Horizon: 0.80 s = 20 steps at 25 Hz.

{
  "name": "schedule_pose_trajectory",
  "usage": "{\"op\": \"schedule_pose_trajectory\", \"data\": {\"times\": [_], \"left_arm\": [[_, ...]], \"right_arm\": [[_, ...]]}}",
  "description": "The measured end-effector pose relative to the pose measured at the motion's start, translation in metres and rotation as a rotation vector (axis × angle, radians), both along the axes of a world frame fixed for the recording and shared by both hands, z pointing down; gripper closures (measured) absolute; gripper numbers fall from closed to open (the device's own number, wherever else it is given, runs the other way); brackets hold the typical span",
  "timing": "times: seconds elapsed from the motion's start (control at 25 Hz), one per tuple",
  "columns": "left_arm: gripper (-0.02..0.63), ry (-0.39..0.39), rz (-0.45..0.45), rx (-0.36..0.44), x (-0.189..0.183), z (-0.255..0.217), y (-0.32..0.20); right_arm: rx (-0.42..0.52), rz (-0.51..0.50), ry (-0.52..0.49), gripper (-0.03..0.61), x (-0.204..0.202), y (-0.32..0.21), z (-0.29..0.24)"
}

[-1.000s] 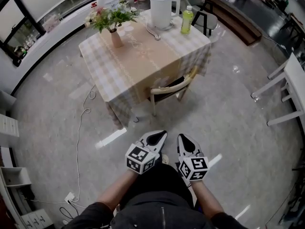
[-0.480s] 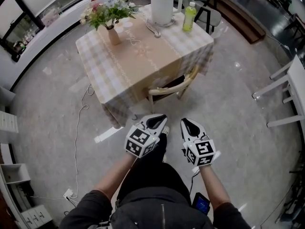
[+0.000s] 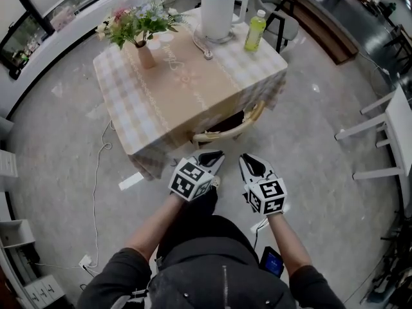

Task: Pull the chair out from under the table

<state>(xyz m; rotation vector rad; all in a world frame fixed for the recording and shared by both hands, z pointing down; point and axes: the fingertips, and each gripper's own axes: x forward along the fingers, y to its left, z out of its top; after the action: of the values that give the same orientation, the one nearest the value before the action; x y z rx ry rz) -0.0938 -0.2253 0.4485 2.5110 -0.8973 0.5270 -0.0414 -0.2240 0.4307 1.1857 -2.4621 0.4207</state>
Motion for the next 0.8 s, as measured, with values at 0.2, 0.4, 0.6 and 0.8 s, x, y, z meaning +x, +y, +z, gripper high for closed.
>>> {"op": "schedule_pose_trajectory", "data": {"times": [0.2,0.4,0.6,0.8], "left_arm": [[0.564,-0.017,0.005,-0.037,0.001,0.011,-0.029],[0.528,-0.035,0.009,-0.063,0.002,0.023,-0.055],[0.491,-0.053,0.025,-0.083,0.004,0.033,-0.078],[0.413,-0.084,0.054,-0.134,0.007,0.047,-0.09]], "right_arm": [[-0.03,-0.057,0.062,0.563,0.0,-0.031,0.016],[-0.05,-0.134,0.104,0.563,-0.004,-0.058,0.027],[-0.097,-0.18,0.143,0.561,-0.005,-0.086,0.041],[-0.125,-0.275,0.203,0.482,-0.012,-0.101,0.054]]}}
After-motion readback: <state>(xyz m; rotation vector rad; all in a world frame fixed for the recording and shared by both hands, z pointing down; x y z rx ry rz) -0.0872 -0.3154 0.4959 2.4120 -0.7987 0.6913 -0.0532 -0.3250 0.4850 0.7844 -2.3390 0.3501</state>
